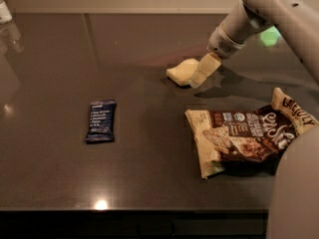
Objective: Move sponge near rxbar blueberry
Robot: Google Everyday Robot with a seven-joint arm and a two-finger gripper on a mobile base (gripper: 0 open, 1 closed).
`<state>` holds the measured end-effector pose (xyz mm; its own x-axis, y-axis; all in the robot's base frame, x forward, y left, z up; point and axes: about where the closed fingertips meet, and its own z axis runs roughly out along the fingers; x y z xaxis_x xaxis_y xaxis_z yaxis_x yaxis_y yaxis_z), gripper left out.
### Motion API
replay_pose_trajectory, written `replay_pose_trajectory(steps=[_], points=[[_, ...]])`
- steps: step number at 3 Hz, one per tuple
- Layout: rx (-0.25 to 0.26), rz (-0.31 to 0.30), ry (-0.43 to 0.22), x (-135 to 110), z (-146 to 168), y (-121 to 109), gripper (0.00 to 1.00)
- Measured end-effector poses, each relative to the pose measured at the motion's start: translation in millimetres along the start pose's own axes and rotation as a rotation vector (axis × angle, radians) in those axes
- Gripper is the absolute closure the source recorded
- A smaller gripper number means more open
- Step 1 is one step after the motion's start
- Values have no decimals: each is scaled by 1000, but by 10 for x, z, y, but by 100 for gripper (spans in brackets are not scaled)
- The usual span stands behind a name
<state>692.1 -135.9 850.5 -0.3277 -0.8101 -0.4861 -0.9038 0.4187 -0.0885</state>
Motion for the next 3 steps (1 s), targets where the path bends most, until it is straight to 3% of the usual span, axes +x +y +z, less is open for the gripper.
replay_pose_trajectory(steps=[1,2,3], points=[[-5,-6,13,-43,96,-1,0],[-7,-10,33,-77,150,5,16],[-15,-13,39,-115,147,43,39]])
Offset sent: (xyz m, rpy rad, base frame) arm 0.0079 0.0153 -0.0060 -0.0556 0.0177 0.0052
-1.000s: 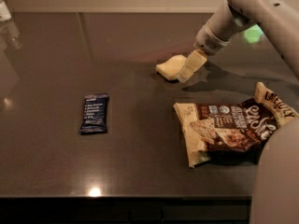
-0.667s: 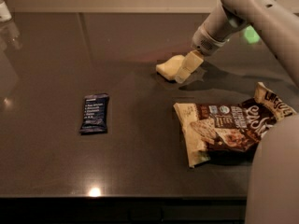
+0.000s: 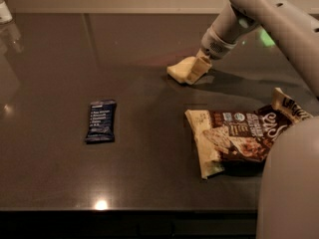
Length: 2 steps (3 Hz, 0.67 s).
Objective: Move sponge near rxbar blueberry
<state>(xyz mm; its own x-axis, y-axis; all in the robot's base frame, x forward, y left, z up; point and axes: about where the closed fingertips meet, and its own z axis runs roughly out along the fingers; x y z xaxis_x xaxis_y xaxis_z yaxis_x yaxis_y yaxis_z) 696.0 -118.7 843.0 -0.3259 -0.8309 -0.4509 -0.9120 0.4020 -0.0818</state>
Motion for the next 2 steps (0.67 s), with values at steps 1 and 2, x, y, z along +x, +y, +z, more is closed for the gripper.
replay_pose_trajectory(steps=[1,2], points=[[-6,-6,-7,-42,-49,66,63],[-9,-30,-20,-127,-163,193,85]])
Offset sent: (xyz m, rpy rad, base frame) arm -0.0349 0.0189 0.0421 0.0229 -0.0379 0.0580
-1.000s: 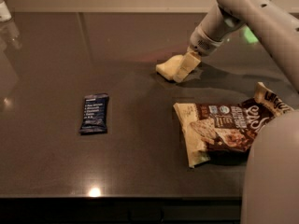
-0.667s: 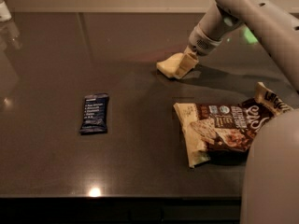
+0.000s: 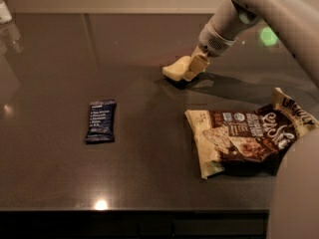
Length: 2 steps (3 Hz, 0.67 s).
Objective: Move sponge near rxbar blueberry
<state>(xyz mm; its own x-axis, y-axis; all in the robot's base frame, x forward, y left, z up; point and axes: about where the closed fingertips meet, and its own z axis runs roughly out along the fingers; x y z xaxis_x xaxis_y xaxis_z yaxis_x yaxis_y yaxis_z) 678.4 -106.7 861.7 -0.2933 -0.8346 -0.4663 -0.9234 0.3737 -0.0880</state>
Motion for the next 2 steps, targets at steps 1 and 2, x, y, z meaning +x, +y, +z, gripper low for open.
replay_pose_trajectory(steps=[1,2], points=[[-22,-42,-23,-142,-159,270,100],[-47,-85,-68,-318,-282,615,100]])
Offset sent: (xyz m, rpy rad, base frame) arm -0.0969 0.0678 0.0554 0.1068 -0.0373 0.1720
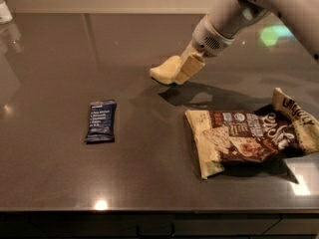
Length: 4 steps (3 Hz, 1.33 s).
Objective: Move sponge near rxbar blueberry
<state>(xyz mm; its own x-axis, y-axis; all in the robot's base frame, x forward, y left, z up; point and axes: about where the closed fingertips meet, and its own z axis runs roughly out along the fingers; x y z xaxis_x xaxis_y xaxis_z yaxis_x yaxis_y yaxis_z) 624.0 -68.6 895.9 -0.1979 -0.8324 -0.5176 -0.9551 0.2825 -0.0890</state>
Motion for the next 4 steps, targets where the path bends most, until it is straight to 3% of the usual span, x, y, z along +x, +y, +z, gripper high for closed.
replay_pose_trajectory(steps=[2,4], points=[[-92,-68,-68,-399,147,542,100],[-162,-118,-83,-620,392,916,100]])
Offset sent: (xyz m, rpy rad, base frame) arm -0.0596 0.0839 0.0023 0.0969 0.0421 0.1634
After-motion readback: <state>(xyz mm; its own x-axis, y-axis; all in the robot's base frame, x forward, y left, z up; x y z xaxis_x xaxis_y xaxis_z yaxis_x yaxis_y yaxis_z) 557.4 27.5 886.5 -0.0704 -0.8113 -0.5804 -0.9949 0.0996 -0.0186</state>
